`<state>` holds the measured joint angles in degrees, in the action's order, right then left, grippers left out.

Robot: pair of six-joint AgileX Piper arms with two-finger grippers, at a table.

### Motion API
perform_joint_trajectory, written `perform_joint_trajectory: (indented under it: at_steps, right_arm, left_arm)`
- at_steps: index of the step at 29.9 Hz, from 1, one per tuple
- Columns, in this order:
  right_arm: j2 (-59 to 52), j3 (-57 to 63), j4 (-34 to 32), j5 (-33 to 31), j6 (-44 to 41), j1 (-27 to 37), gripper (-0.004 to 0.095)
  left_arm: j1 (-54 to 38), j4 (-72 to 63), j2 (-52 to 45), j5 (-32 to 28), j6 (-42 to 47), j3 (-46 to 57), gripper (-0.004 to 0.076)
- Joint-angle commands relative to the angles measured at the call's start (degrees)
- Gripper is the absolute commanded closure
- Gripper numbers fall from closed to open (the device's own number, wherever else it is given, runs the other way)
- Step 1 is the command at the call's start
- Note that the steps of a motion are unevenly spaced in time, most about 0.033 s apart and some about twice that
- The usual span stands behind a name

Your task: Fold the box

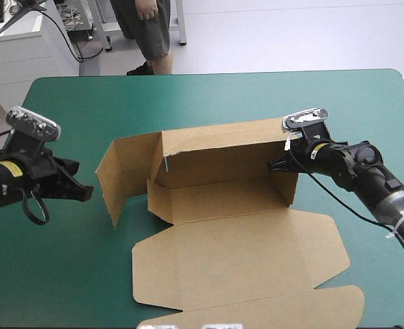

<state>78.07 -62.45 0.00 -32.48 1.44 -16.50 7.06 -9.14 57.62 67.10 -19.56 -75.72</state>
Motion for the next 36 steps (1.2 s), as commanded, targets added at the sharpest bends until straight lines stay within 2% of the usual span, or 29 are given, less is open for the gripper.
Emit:
perform_joint_trajectory:
  at_steps: [1,3,7,16,18,22,29,32,36]
  right_arm:
    - [-1.31,-1.57,-2.31,0.88,0.63,0.50,0.0927]
    - [-1.31,-1.57,-2.31,0.88,0.63,0.50,0.0927]
    - [-1.31,-1.57,-2.31,0.77,0.63,0.50,0.0927]
    - [-2.54,-1.83,-2.31,-0.26,0.63,0.50,0.0927]
    - [-3.13,-2.82,-2.31,-3.39,0.63,0.50,0.0927]
    - [-3.13,-7.69,-2.57,-14.74,0.63,0.50,0.0927]
    - [-0.26,-15.69,-2.08,-28.60,0.80,0.50,0.0927]
    - [2.28,-16.95,-1.71,-30.49,1.40,0.50,0.0927]
    - [6.46,-16.95,-1.71,-28.44,1.40,0.50,0.0927]
  left_arm:
    - [-0.33,-1.98,-5.69,-8.95,4.56,6.42,0.0733]
    - [-0.33,-1.98,-8.78,-11.68,6.30,10.76,0.0733]
    - [-0.33,-1.98,-13.03,-12.33,6.99,15.69,0.0733]
    - [-0.33,-1.11,-14.50,-11.26,6.99,17.08,0.0733]
    - [-0.33,-1.11,-14.50,-11.26,6.99,17.08,0.0733]
    - [-0.33,-1.11,-14.50,-11.45,6.99,17.08,0.0733]
    - [-0.33,-1.11,-14.50,-11.45,6.17,17.08,0.0733]
    - [-0.33,-1.11,-14.50,-11.45,6.17,17.08,0.0733]
    - [-0.33,-1.11,-14.50,-11.50,6.08,17.08,0.0733]
